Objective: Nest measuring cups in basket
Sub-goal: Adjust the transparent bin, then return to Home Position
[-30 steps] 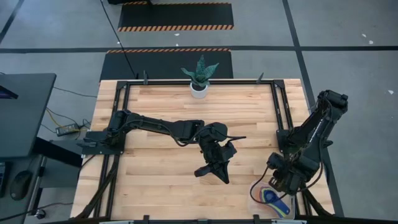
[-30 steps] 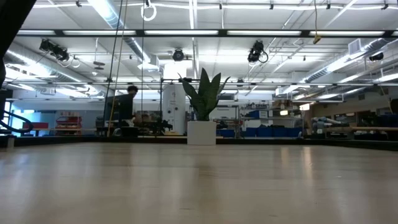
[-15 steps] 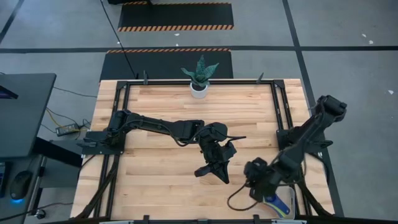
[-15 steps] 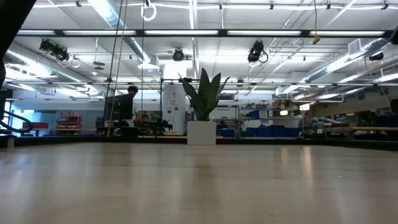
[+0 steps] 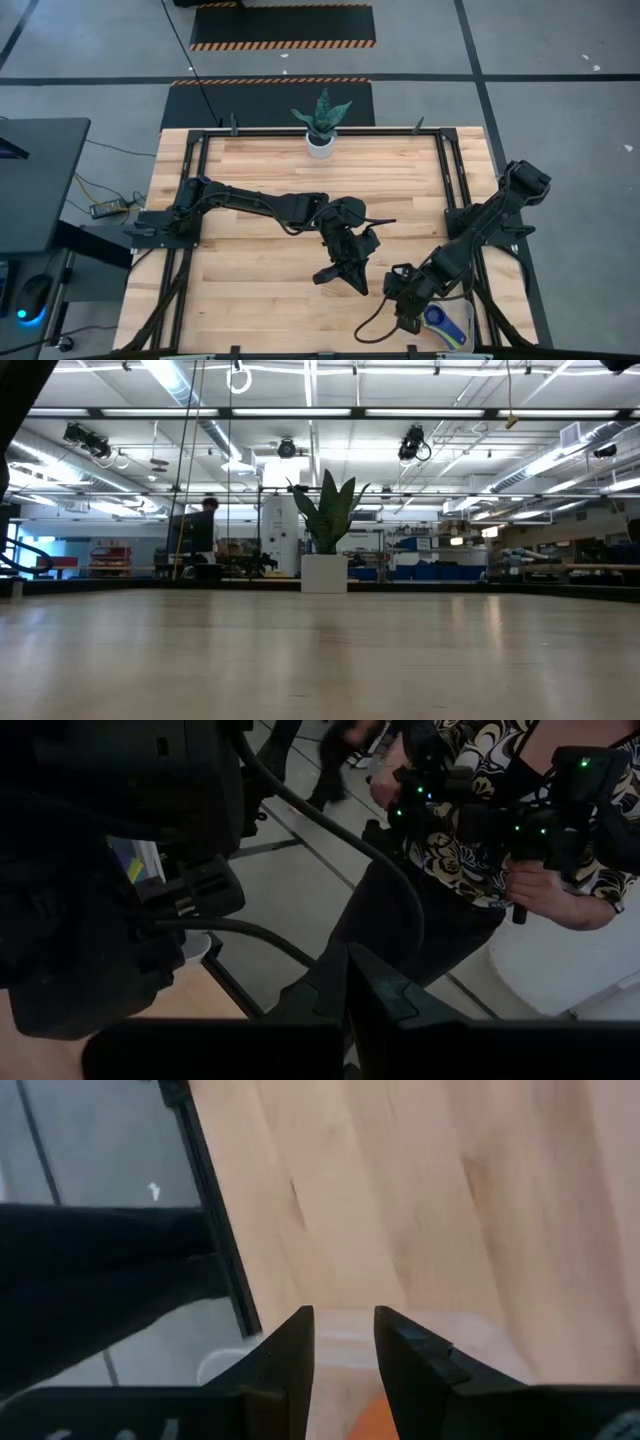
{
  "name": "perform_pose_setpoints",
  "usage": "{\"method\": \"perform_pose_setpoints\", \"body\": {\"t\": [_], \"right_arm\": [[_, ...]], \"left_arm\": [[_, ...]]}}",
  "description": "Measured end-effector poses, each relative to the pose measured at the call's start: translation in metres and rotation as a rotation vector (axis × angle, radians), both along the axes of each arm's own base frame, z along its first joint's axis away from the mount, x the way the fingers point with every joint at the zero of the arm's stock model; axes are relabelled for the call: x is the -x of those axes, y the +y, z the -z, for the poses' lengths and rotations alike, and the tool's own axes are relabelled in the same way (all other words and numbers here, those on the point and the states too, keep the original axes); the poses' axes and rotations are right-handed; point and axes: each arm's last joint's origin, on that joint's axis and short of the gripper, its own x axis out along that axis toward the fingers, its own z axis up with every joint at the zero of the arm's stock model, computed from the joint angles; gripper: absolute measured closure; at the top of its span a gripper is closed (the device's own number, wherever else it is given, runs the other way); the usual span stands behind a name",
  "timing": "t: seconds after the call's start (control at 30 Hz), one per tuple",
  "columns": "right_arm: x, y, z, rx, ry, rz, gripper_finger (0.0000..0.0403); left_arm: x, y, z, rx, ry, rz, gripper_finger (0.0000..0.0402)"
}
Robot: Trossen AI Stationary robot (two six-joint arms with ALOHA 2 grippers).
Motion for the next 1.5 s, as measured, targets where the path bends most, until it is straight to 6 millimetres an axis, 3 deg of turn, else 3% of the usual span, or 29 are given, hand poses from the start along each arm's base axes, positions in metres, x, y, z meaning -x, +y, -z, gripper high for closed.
{"method": "perform_pose_setpoints", "body": {"t": [0.5, 0.67, 0.83, 0.97, 1.27, 1.5], "right_arm": [[0.01, 0.001, -0.003, -0.028, 0.069, -0.098, 0.0289], [0.024, -0.008, -0.027, 0.0, -0.004, -0.077, 0.0289], [0.043, -0.021, -0.056, -0.002, -0.105, -0.026, 0.0289], [0.056, -0.032, -0.079, -0.026, -0.22, -0.005, 0.0289], [0.084, -0.065, -0.123, -0.01, -0.532, -0.03, 0.0289], [0.105, -0.09, -0.146, 0.045, -0.738, -0.142, 0.0289]], "left_arm": [[0.0, 0.0, 0.0, -0.002, 0.006, 0.0, 0.0388], [0.002, 0.001, -0.002, -0.003, 0.01, 0.0, 0.0388], [0.011, 0.002, -0.018, -0.002, -0.013, 0.001, 0.0388], [0.026, 0.005, -0.04, -0.021, -0.069, 0.009, 0.0388], [0.082, 0.021, -0.104, -0.037, -0.14, -0.002, 0.0388], [0.123, 0.022, -0.13, -0.052, -0.106, 0.017, 0.0388]]}}
